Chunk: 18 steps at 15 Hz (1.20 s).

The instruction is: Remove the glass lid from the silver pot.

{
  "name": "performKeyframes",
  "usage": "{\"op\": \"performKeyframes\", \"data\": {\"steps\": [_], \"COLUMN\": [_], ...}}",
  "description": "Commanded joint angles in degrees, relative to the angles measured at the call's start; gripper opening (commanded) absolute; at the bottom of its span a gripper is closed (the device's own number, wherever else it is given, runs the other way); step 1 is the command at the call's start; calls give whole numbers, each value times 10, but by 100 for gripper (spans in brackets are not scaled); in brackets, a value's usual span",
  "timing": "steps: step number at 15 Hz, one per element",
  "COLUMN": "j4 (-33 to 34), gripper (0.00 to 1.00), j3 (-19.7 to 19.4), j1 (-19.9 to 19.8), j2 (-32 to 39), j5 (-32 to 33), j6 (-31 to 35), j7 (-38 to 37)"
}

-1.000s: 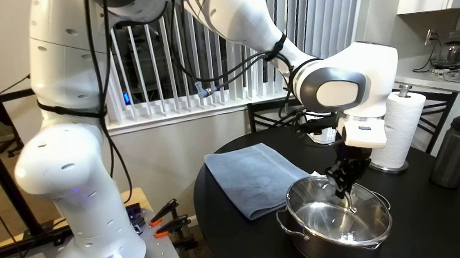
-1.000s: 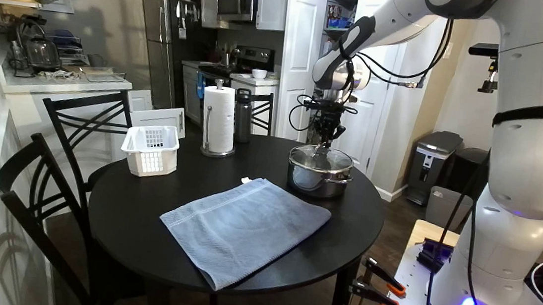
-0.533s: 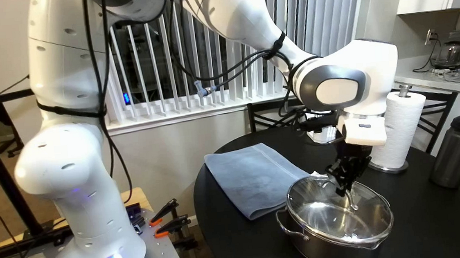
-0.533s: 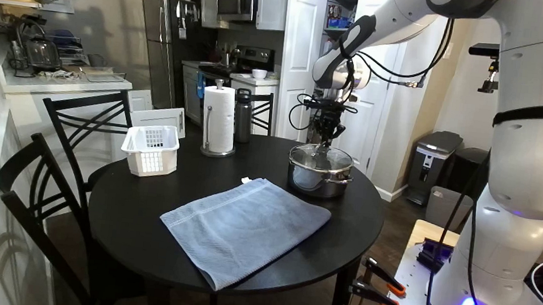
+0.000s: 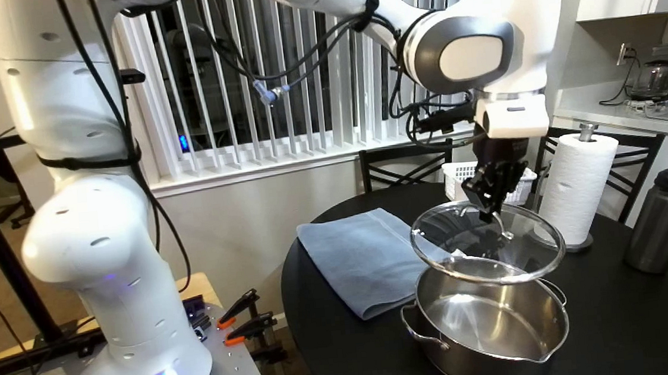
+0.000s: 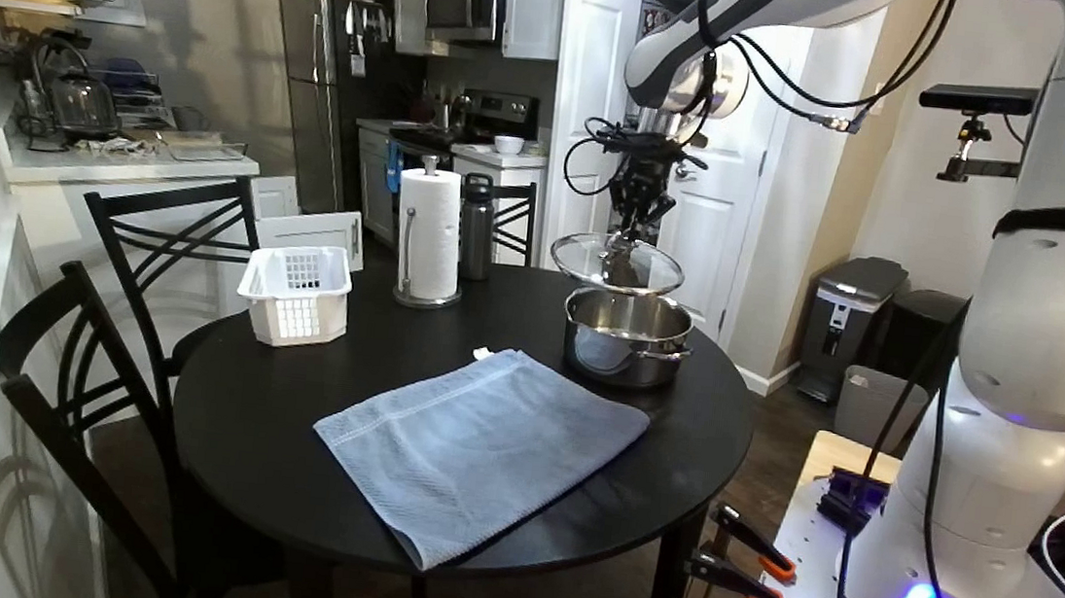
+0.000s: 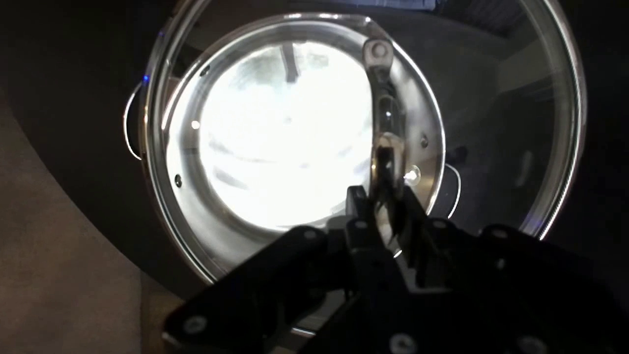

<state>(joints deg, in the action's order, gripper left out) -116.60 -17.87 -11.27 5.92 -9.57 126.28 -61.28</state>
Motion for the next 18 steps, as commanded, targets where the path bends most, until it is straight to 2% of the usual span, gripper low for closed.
{"op": "performKeyframes", "data": {"steps": [1,5,11,14,18], "j4": [-33,-74,-145,-181,-217], "gripper": [4,4,4,4,4], "j3": [32,76,133,145,144], "j1": [12,40,86,96,93], "j2": [-49,-73,-70,-63,-59], "j5": [13,26,103,113,97], "j6": [-2,20,70,118,197], "j7": [4,18,8,22,87]}}
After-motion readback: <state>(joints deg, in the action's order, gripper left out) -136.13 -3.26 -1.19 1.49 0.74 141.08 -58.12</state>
